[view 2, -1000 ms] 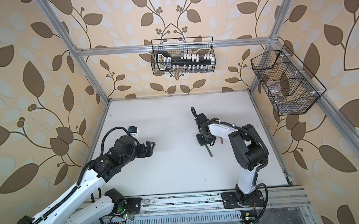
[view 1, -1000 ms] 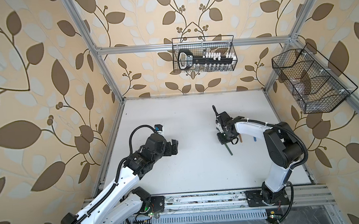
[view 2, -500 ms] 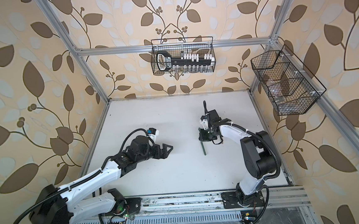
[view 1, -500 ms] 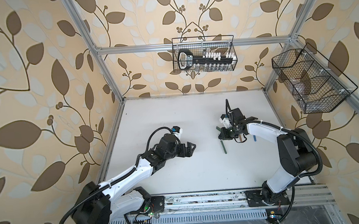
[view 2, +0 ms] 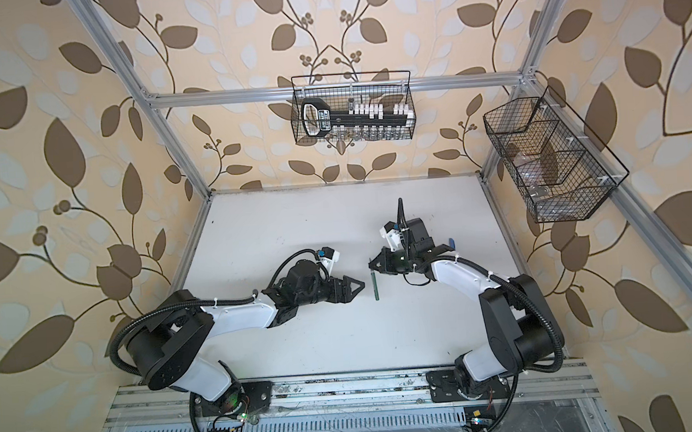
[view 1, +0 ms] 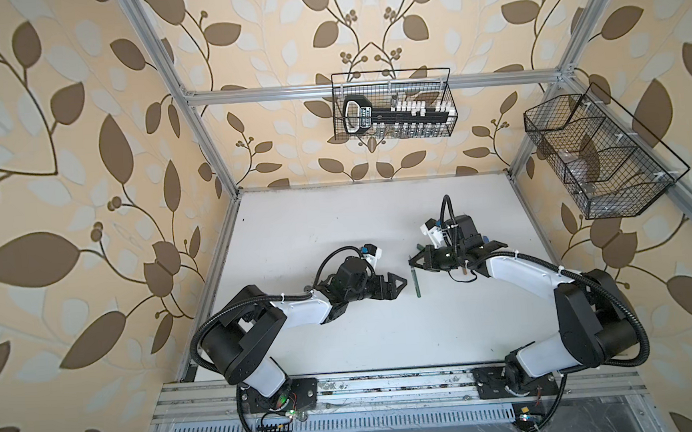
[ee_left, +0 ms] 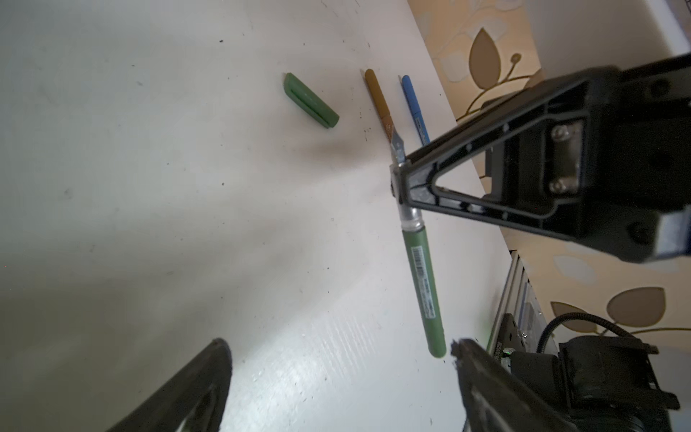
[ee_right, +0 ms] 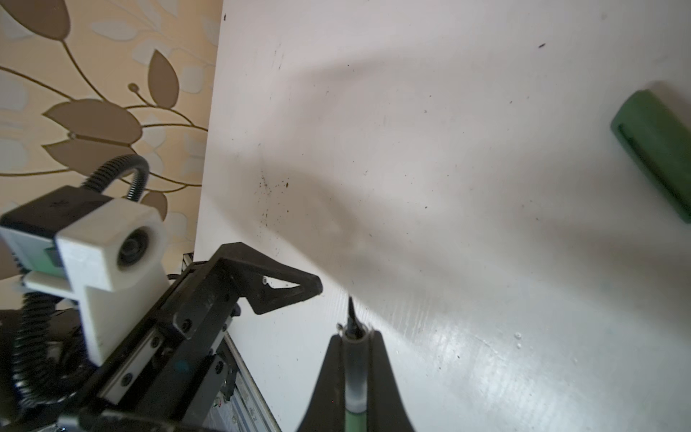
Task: Insert the pens into the pen caps
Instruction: 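Close the left gripper on the green pen barrel held by the right gripper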
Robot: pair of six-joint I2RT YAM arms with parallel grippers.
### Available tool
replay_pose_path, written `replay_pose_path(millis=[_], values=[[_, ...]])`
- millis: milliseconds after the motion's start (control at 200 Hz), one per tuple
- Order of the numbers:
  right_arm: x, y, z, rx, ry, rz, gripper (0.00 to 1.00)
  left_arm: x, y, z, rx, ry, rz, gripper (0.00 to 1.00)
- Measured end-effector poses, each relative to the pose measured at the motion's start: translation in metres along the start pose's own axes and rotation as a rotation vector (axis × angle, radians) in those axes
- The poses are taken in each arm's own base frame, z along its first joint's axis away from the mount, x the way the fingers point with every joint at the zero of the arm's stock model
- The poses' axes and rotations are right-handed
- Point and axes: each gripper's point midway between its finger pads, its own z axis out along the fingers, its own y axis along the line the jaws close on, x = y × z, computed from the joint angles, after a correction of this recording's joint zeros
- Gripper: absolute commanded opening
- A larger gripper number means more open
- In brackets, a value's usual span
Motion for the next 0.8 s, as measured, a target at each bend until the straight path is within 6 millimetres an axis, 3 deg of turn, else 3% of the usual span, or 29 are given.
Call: replay_pose_path(millis=[125,465,665,800], values=[[-0.001,0.005,0.002,-0.017,-0.012,0.007,0.01,0.0,-0.009,0.011,0.064,-0.004,-0.021,0.78],[-0.004,0.013,0.0,-0.035,-0.03,0.008,0.01,0.002,-0.038,0.026,0.158,-0.007,-0.026,0.69],[-0.005,0.018,-0.003,-0.048,-0.046,-0.004,0.02,0.003,-0.037,0.033,0.16,0.002,-0.043,0.57],[-0.001,0.016,-0.002,-0.046,-0.039,0.001,0.02,0.002,-0.038,0.033,0.161,0.0,-0.042,0.55]])
